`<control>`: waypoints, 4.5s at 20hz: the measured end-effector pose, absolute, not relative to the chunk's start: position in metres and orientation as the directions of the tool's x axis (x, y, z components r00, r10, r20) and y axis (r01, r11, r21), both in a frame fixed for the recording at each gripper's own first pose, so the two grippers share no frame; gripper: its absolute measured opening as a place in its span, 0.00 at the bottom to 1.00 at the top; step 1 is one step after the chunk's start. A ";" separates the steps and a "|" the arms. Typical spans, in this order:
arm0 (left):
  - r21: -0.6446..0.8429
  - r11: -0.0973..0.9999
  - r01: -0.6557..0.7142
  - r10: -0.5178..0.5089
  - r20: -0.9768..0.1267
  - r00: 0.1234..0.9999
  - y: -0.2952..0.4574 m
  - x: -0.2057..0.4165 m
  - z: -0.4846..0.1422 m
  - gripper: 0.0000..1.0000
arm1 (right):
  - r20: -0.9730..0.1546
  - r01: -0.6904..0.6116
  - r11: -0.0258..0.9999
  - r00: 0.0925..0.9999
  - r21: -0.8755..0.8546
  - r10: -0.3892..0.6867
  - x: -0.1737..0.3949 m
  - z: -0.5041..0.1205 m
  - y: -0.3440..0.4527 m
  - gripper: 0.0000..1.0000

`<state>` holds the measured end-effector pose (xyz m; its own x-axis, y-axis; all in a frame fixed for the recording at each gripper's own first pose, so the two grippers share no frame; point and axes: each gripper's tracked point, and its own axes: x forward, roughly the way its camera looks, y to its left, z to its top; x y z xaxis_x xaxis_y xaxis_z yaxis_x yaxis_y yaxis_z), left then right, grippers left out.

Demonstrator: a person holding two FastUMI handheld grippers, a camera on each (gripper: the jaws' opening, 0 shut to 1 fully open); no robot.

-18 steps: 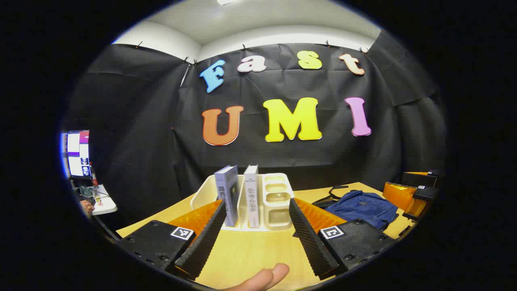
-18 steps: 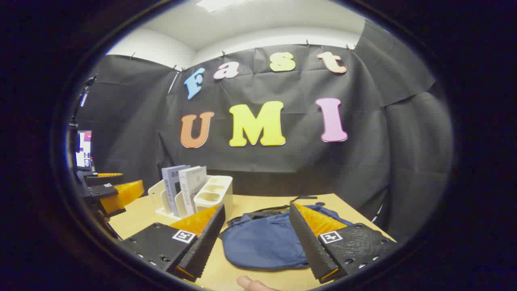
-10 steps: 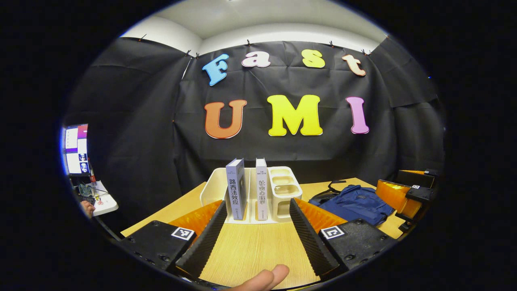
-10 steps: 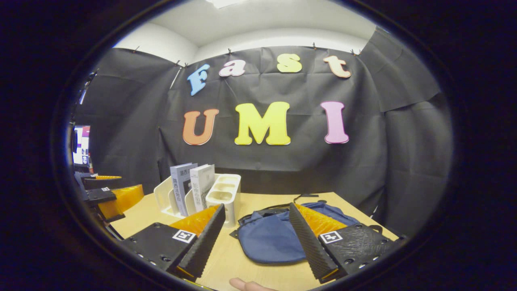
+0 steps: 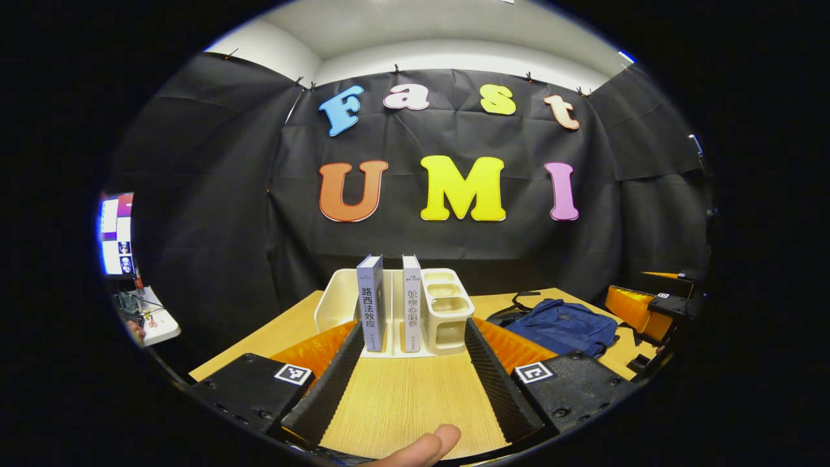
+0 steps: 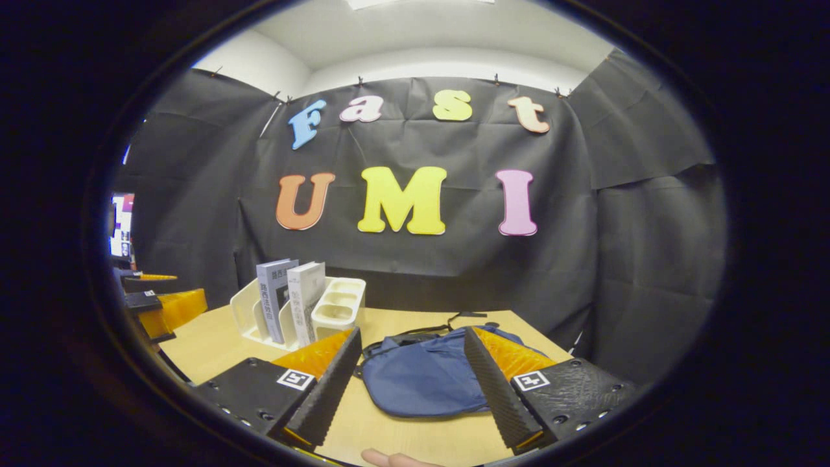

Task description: Open the schoolbag, grab two books from the bookshelf and put them into the schoolbag.

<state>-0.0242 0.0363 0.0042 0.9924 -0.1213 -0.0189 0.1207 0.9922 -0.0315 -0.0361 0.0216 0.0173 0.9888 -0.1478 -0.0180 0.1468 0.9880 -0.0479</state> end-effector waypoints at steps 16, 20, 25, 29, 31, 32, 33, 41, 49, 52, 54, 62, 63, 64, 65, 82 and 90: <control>-0.013 0.999 0.044 -0.044 0.010 0.999 0.072 -0.022 0.010 0.97 | -0.341 0.058 0.973 0.931 -0.222 -0.134 0.072 -0.115 0.032 0.96; -0.020 0.999 0.041 -0.041 -0.007 0.999 0.075 -0.017 0.003 0.97 | -0.398 0.038 0.953 0.903 -0.299 -0.160 0.098 -0.148 0.036 0.95; -0.032 0.999 0.027 -0.028 -0.048 0.998 0.081 -0.005 -0.010 0.98 | -0.460 0.001 0.935 0.871 -0.353 -0.175 0.120 -0.181 0.050 0.95; -0.033 0.999 0.015 -0.017 -0.070 0.997 0.083 0.001 -0.014 0.98 | -0.474 0.000 0.882 0.843 -0.471 -0.253 0.140 -0.200 0.045 0.94; -0.025 1.000 0.011 -0.013 -0.067 0.998 0.083 0.000 -0.015 0.98 | -0.464 0.022 0.864 0.836 -0.504 -0.292 0.143 -0.200 0.041 0.93; -0.027 1.000 0.015 -0.017 -0.068 0.998 0.081 0.000 -0.015 0.98 | -0.473 0.026 0.869 0.830 -0.495 -0.294 0.143 -0.201 0.039 0.92; -0.028 0.999 0.020 -0.022 -0.068 0.997 0.079 0.000 -0.016 0.98 | -0.480 0.033 0.878 0.827 -0.478 -0.292 0.143 -0.200 0.040 0.88; -0.027 1.000 0.017 -0.018 -0.065 0.998 0.078 0.000 -0.015 0.98 | -0.457 0.068 0.891 0.839 -0.448 -0.294 0.138 -0.165 0.042 0.48; -0.037 0.999 0.022 -0.025 -0.072 0.997 0.073 0.000 -0.016 0.98 | -0.447 0.081 0.894 0.844 -0.440 -0.296 0.143 -0.147 0.033 0.23; -0.036 0.999 0.017 -0.020 -0.077 0.997 0.074 0.002 -0.019 0.98 | -0.439 0.109 0.908 0.848 -0.405 -0.298 0.143 -0.134 0.022 0.07; -0.036 0.999 0.016 -0.019 -0.082 0.996 0.072 0.004 -0.021 0.98 | -0.433 0.129 0.915 0.850 -0.381 -0.300 0.143 -0.119 0.006 0.07; -0.041 0.998 0.045 -0.049 -0.117 0.992 0.062 0.008 -0.031 0.98 | -0.390 0.175 0.947 0.879 -0.271 -0.274 0.140 -0.045 -0.048 0.00; -0.049 0.997 0.060 -0.066 -0.134 0.989 0.054 0.011 -0.035 0.98 | -0.387 0.179 0.949 0.881 -0.258 -0.272 0.141 -0.037 -0.055 0.00; -0.049 0.996 0.072 -0.078 -0.138 0.987 0.049 0.015 -0.037 0.98 | -0.384 0.182 0.951 0.883 -0.251 -0.270 0.141 -0.031 -0.063 0.00; -0.050 0.996 0.069 -0.075 -0.143 0.987 0.050 0.018 -0.038 0.98 | -0.382 0.183 0.952 0.884 -0.245 -0.268 0.144 -0.024 -0.070 0.00; -0.037 0.999 0.024 -0.031 -0.193 0.981 0.042 0.078 -0.037 0.98 | -0.332 0.178 0.954 0.909 -0.240 -0.253 0.156 0.051 -0.173 0.00; -0.030 0.998 0.052 -0.057 -0.198 0.979 0.025 0.150 0.002 0.98 | -0.321 0.145 0.961 0.922 -0.235 -0.217 0.169 0.062 -0.181 0.00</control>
